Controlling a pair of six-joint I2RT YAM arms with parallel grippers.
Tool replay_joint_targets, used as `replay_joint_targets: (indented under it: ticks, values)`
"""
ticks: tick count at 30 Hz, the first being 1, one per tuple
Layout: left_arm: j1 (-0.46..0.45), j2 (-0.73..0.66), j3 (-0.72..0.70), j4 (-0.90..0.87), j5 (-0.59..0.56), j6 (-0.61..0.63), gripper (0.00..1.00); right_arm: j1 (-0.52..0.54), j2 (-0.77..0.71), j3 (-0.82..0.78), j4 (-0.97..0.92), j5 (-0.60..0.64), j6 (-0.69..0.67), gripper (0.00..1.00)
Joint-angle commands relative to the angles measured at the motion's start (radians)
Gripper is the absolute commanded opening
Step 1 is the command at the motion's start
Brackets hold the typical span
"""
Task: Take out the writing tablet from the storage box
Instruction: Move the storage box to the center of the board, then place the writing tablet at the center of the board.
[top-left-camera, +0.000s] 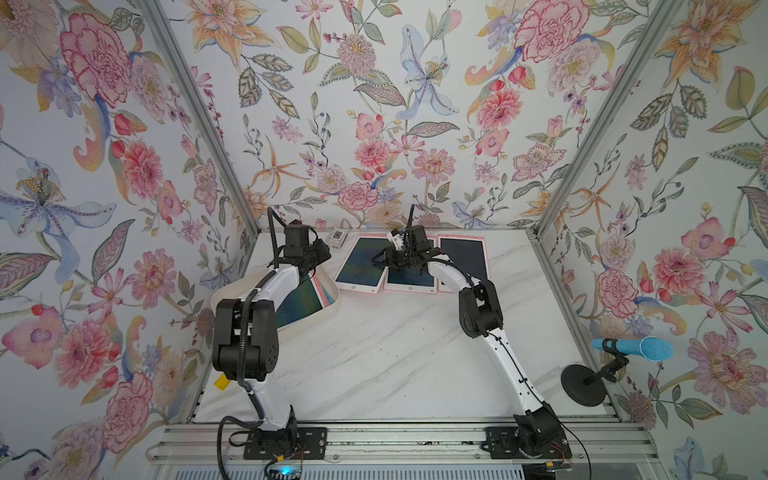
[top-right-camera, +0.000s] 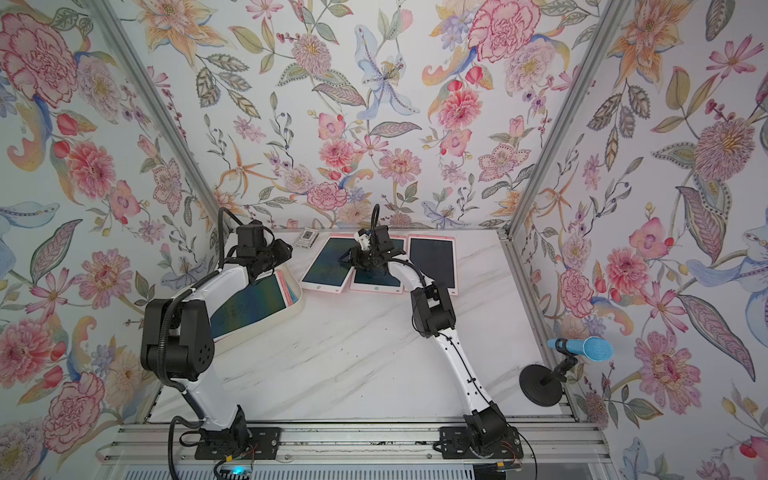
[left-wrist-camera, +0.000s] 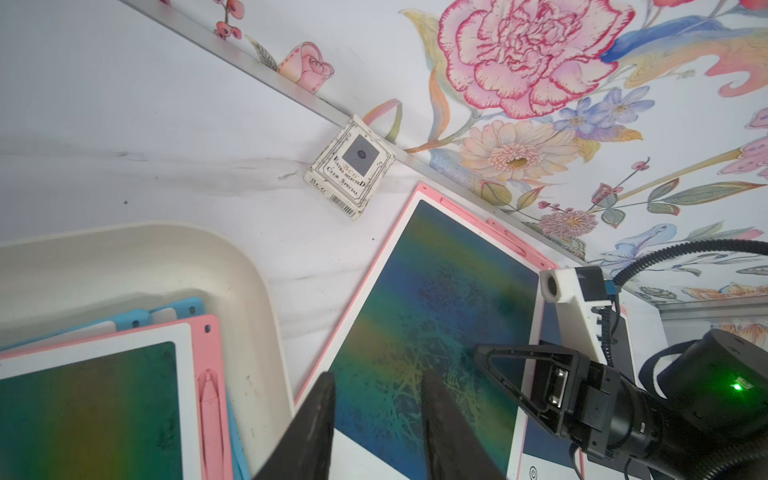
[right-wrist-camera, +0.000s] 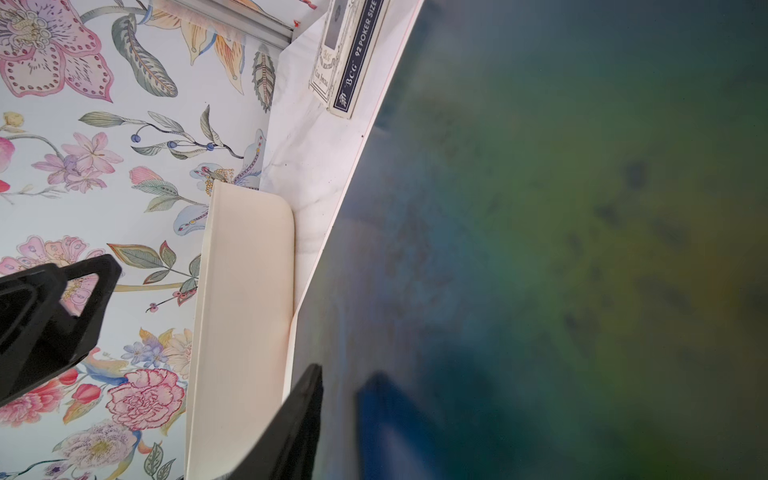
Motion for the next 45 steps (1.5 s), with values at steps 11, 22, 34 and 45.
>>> replay_joint_targets:
  ticks: [11, 22, 34, 45]
  values:
    - [-0.083, 0.287, 0.360, -0.258, 0.031, 0.134, 0.37, 0.006, -0.067, 0.035, -0.069, 0.053, -0.015, 0.61]
    - [-0.112, 0.423, 0.508, -0.337, 0.019, 0.169, 0.37, 0.007, -0.120, 0.046, -0.236, 0.173, -0.054, 0.62]
    - [-0.099, 0.396, 0.462, -0.303, 0.046, 0.178, 0.38, 0.008, -0.087, 0.136, -0.284, 0.213, -0.048, 0.65]
    - [-0.110, 0.433, 0.465, -0.271, 0.079, 0.153, 0.39, 0.009, -0.104, 0.123, -0.343, 0.284, -0.092, 0.70]
